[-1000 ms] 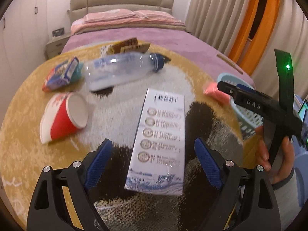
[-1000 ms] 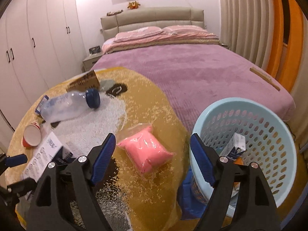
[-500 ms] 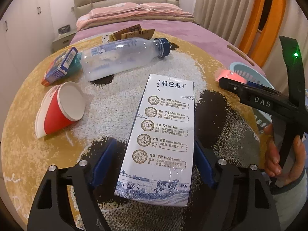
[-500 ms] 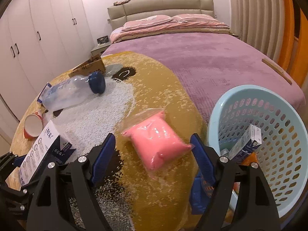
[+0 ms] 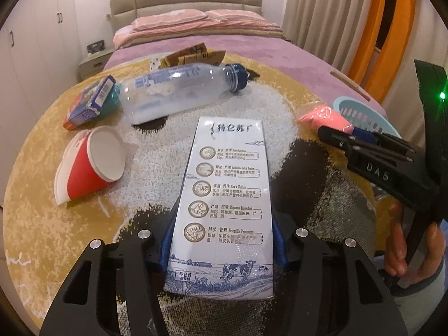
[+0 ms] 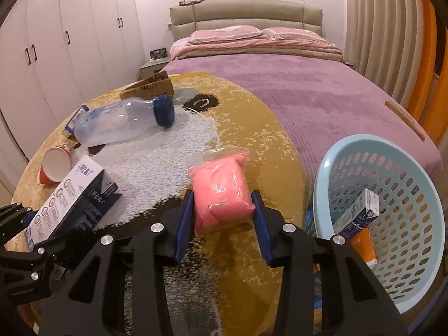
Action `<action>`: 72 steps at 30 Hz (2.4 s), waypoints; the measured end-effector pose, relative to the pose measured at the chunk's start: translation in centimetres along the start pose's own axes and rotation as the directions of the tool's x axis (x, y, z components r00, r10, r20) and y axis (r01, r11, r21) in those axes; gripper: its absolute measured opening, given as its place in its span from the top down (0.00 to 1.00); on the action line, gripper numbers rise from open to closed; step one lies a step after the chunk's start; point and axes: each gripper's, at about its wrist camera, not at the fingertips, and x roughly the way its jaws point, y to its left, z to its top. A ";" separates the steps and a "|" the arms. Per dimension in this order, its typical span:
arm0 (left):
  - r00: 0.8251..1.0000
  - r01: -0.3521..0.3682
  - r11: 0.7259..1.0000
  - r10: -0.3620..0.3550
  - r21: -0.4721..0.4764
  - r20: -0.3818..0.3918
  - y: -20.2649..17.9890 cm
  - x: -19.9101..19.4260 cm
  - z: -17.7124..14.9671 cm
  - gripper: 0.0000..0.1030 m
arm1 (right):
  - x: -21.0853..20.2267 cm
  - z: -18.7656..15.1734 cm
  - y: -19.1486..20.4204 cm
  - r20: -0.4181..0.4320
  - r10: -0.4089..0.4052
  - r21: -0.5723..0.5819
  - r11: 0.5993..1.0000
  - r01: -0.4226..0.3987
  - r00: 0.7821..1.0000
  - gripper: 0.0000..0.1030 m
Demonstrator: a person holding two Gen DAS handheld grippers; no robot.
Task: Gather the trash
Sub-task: 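Grasp the second milk carton with the left tool while the right tool grasps the pink bag, then carry carton and pink bag over the basket and open both tools, then grasp the clear plastic bottle with the right tool while the left tool grasps the red-white paper cup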
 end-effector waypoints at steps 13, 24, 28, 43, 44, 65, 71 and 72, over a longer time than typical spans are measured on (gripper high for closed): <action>0.992 0.054 0.998 -0.058 0.037 0.114 -2.5 -2.9 2.6 0.50 | -6.1 1.8 -2.2 0.133 -0.044 0.079 0.996 0.034 0.990 0.64; 0.971 0.163 0.975 -0.186 0.154 0.148 -9.2 -2.8 7.0 0.50 | -11.2 2.2 -8.3 0.198 -0.190 0.232 0.962 0.142 0.962 0.64; 0.952 0.282 0.944 -0.297 0.172 0.072 -12.4 -1.5 8.7 0.50 | -12.0 1.8 -11.9 0.171 -0.302 0.334 0.913 0.233 0.938 0.64; 0.890 0.453 0.876 -0.436 0.166 -0.129 -23.0 6.4 11.1 0.50 | -10.0 -2.1 -23.1 -0.044 -0.392 0.604 0.722 0.337 0.919 0.64; 0.893 0.448 0.878 -0.431 0.168 -0.133 -23.4 6.8 11.1 0.50 | -9.8 -2.3 -23.3 -0.050 -0.392 0.605 0.720 0.340 0.919 0.64; 0.914 0.392 0.907 -0.404 0.155 0.048 -16.5 1.4 9.1 0.27 | -10.9 -0.4 -18.6 0.024 -0.348 0.524 0.802 0.285 0.937 0.41; 0.929 0.327 0.939 -0.341 0.110 0.143 -11.0 -2.3 8.2 0.27 | -11.0 1.5 -13.8 0.086 -0.287 0.444 0.868 0.221 0.954 0.41; 0.932 0.316 0.943 -0.329 0.100 0.154 -10.2 -2.8 8.2 0.27 | -10.9 1.7 -13.0 0.093 -0.278 0.432 0.876 0.213 0.956 0.41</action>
